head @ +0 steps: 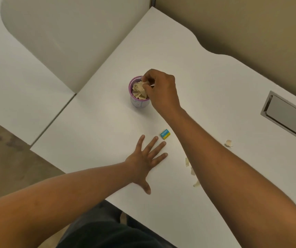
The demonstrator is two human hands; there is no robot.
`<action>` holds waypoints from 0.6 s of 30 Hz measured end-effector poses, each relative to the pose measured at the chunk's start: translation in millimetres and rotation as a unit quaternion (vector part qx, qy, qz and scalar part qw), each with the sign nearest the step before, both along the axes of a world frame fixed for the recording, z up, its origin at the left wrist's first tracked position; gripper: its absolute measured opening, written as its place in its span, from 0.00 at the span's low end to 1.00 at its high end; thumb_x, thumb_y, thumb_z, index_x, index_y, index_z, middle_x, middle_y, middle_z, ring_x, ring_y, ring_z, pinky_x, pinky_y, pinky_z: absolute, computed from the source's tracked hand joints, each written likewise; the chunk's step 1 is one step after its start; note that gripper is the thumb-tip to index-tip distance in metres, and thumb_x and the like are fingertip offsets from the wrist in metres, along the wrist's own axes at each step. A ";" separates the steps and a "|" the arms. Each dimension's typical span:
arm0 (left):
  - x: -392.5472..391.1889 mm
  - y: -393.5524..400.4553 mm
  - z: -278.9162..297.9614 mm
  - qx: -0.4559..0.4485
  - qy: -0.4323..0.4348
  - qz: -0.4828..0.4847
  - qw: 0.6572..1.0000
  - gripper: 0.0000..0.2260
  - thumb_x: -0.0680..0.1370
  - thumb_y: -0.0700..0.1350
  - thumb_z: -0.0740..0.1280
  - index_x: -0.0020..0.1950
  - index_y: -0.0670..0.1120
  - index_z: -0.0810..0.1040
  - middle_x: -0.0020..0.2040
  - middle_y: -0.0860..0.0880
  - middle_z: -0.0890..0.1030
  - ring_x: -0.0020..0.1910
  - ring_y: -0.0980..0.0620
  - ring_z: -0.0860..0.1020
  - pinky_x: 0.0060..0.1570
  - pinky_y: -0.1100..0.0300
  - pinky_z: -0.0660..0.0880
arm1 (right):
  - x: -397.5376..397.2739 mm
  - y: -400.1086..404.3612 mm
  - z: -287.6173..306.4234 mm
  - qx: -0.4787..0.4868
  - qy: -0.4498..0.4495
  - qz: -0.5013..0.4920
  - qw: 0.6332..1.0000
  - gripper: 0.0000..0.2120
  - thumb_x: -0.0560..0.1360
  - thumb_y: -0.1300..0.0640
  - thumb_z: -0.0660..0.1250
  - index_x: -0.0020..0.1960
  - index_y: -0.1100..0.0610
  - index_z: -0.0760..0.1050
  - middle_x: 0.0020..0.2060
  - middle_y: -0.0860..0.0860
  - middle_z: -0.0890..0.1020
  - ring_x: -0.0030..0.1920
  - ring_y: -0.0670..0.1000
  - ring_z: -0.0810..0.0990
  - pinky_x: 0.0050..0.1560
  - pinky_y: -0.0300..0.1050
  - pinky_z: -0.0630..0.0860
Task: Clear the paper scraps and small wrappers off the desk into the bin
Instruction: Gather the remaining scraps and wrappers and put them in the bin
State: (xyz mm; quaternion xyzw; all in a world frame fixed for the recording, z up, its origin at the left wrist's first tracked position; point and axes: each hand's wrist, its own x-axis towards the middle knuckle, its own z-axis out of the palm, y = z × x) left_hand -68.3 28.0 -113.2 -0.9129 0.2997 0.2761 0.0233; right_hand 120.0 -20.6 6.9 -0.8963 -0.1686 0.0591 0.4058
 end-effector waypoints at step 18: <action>0.9 -0.1 1.4 0.015 0.001 0.007 1.000 0.64 0.63 0.84 0.58 0.80 0.50 0.28 0.77 0.42 0.23 0.74 0.33 0.23 0.69 0.24 0.35 | 25.3 28.0 -28.8 -0.339 -0.006 0.195 0.920 0.09 0.71 0.66 0.64 0.46 0.59 0.81 0.38 0.53 0.74 0.38 0.55 0.72 0.38 0.43 0.67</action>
